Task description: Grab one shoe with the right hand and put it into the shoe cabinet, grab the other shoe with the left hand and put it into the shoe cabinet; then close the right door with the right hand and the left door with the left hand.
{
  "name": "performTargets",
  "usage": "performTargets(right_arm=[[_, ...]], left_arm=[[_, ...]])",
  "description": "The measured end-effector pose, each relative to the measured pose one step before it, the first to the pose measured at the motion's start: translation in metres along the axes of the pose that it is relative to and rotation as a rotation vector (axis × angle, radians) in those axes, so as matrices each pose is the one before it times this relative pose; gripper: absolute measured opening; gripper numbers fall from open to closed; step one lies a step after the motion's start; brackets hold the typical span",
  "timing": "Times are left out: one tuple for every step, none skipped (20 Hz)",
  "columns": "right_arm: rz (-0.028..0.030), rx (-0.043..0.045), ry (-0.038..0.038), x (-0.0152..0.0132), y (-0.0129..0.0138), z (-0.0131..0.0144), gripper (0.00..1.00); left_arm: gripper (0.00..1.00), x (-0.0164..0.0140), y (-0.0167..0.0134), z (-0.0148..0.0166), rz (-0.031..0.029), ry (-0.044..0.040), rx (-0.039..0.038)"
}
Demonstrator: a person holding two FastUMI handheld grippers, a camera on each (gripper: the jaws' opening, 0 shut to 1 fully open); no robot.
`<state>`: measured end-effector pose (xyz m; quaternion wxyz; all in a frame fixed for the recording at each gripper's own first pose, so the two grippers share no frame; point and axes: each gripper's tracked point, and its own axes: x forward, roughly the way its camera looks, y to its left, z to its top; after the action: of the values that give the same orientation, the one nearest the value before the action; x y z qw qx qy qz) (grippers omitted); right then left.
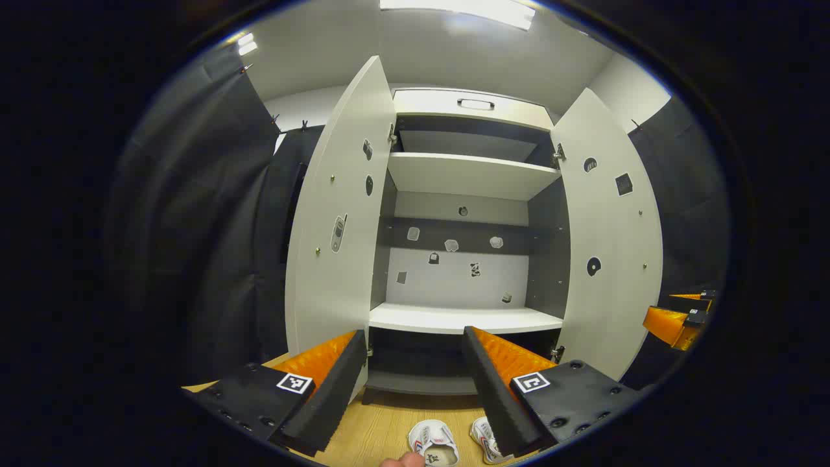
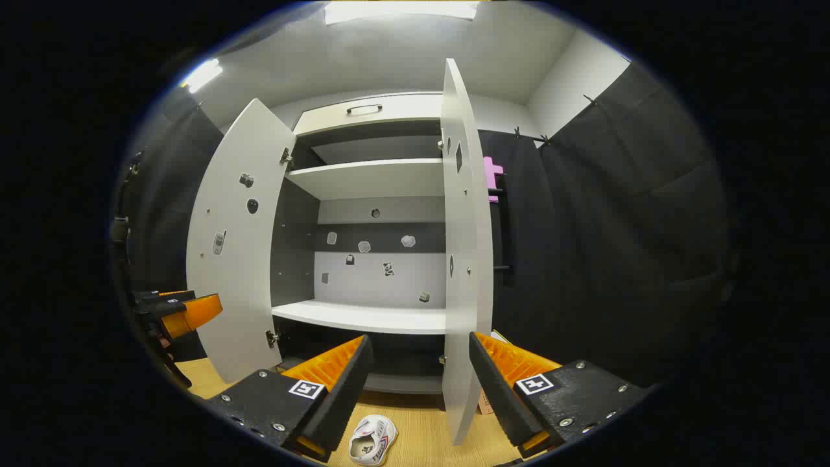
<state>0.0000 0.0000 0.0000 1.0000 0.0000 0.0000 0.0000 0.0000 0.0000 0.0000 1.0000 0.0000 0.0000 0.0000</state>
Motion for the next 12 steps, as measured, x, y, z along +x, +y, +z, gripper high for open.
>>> performTargets(right_arm=[[0.00075, 0.00008, -0.0004, 0.00094, 0.00041, 0.00056, 0.92], [0.00043, -0.00094, -0.00049, 0.00038, -0.00021, -0.00043, 0.92], [-0.00006, -0.00134, 0.00116, 0.00044, 0.0004, -0.0003, 0.92], [-0.00004, -0.00141, 0.00135, 0.00026, 0.00056, -0.00057, 0.92], [0.00141, -0.00107, 0.00045, -0.00023, 0.00037, 0.00007, 0.92], [0.00048, -0.00092, 0.0004, 0.00014, 0.00028, -0.00046, 0.92], [0.00103, -0.00066, 0.00068, 0.00044, 0.00042, 0.00035, 0.92], [0.00065, -0.00059, 0.00045, 0.00013, 0.00009, -0.00039, 0.92], [0.00024, -0.00048, -0.00093, 0.00031, 0.00025, 0.00037, 0.92], [0.0001, -0.00036, -0.00045, 0.0001, 0.00055, 0.00034, 0.92], [0.00061, -0.00034, -0.00004, 0.00041, -0.00016, -0.00014, 0.92], [0.00094, -0.00096, 0.00113, 0.00031, 0.00006, -0.00034, 0.92]], left_arm=[[0.96, 0.00079, 0.00045, -0.00091, 0.00153, -0.00174, 0.00077], [0.96, 0.00038, -0.00009, 0.00022, 0.00009, -0.00058, 0.00072], [0.96, -0.00058, -0.00078, -0.00101, -0.00086, 0.00023, 0.00093], [0.96, 0.00071, 0.00007, 0.00008, -0.00093, 0.00057, 0.00116], [0.96, 0.00078, -0.00064, -0.00063, -0.00025, 0.0006, 0.00205], [0.96, 0.00032, 0.00013, -0.00096, 0.00108, 0.00088, 0.00172], [0.96, -0.00004, 0.00135, -0.00055, 0.00814, -0.0013, 0.00192], [0.96, -0.0003, 0.00064, 0.00068, 0.00391, -0.00295, -0.00259], [0.96, 0.00037, -0.00186, -0.00027, -0.00488, 0.00163, -0.00512], [0.96, -0.0005, -0.00035, -0.0012, -0.0023, 0.00385, -0.00227], [0.96, 0.00069, 0.00004, -0.00056, -0.00011, 0.00102, 0.00085], [0.96, 0.00079, -0.00017, 0.00015, -0.00009, -0.0006, 0.00266]])
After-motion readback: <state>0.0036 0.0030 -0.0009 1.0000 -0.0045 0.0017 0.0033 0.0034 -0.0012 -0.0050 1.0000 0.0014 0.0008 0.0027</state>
